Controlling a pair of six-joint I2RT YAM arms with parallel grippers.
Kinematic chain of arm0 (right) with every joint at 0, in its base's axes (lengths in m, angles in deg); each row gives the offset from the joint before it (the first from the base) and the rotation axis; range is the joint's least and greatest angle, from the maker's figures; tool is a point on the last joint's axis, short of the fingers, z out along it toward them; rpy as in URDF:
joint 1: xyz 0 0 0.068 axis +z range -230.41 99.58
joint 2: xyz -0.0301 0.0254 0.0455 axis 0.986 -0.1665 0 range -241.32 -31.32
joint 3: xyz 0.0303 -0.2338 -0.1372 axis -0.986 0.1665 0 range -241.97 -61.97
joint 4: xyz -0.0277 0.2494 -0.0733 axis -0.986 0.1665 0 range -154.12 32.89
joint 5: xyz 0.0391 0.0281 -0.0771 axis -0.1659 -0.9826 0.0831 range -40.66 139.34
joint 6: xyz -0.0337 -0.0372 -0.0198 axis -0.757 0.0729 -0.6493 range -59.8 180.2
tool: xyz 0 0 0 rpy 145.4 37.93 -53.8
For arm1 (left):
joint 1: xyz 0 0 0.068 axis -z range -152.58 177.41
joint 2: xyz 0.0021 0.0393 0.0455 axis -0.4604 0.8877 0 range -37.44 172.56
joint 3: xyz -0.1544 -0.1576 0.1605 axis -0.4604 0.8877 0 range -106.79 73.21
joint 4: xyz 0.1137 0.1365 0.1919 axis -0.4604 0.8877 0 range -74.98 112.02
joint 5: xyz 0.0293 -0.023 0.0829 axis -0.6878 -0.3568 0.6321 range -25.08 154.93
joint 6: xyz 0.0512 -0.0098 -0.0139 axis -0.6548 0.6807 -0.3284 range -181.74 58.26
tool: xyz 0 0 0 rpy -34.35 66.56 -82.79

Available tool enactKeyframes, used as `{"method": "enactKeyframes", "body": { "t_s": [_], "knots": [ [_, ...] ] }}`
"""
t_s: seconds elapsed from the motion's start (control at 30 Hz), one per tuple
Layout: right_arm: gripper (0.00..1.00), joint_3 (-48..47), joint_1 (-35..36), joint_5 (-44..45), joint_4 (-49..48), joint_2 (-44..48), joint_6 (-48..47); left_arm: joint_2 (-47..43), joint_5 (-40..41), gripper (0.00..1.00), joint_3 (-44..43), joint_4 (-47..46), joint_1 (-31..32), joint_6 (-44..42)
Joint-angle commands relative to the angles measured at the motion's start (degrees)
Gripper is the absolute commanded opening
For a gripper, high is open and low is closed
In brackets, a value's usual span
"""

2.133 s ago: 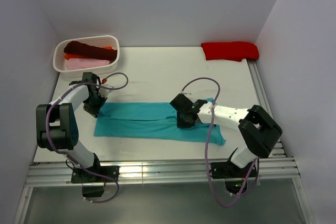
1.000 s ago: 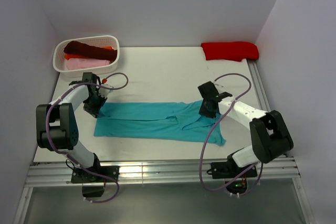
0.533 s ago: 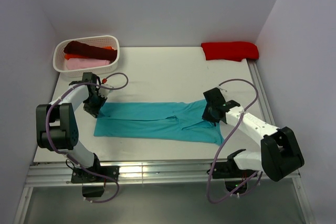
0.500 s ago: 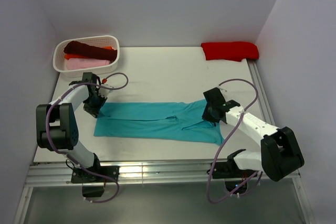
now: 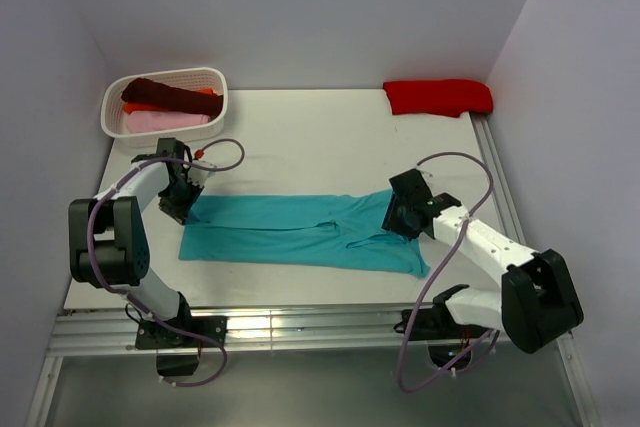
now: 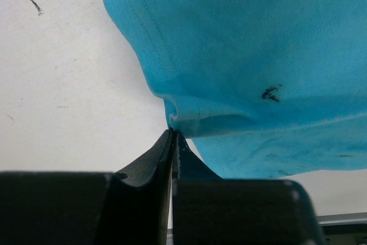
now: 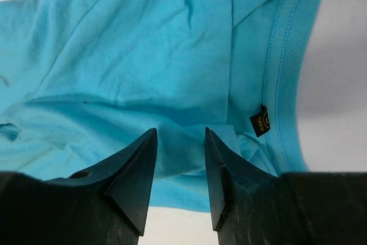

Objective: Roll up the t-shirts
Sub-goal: Fold the tshirt

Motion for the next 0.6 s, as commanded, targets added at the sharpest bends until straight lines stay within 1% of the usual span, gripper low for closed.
{"method": "enactKeyframes", "body": {
  "t_s": [0.0,0.1,0.2,0.23,0.33,0.4,0.43,0.47,0.53,0.57],
  "knots": [
    [0.47,-2.58,-0.02,2.11,2.42,2.78,0.09,-1.21,-0.73,0.08,0.08,0.6,-0.37,-0.88],
    [0.49,-5.12,-1.42,4.39,4.01,2.08,0.26,-1.04,-0.73,0.08,-0.27,0.77,-0.37,-0.61],
    [0.53,-7.5,-4.93,6.85,4.8,0.07,-0.09,-1.12,-0.73,0.08,-0.36,0.95,-0.37,-0.7],
    [0.54,-8.11,-5.98,8.34,5.15,-1.94,-0.35,-1.12,-0.73,0.09,-0.36,1.04,-0.37,-0.7],
    [0.61,-9.7,-9.42,10.46,4.72,-4.94,-1.05,-1.56,-0.73,0.09,-0.62,1.21,-0.37,-0.87],
    [0.66,-9.61,-11.52,8.54,2.53,-6.52,-2.62,-1.48,-0.73,0.09,-0.89,1.65,-0.37,-0.87],
    [0.68,-9.79,-12.05,6.35,1.91,-8.45,-3.16,-1.56,-0.73,0.09,-1.15,1.74,-0.37,-0.87],
    [0.69,-9.7,-12.49,5.72,1.21,-9.25,-4.03,-1.56,-0.73,0.09,-1.15,1.91,-0.37,-0.96],
    [0.75,-9.62,-12.94,4.58,-0.81,-11.35,-4.74,-1.65,-0.73,0.11,-1.42,1.92,-0.37,-1.05],
    [0.76,-9.53,-12.94,4.14,-0.82,-12.06,-4.92,-1.65,-0.73,0.11,-1.42,1.92,-0.37,-1.05]
  ]
}}
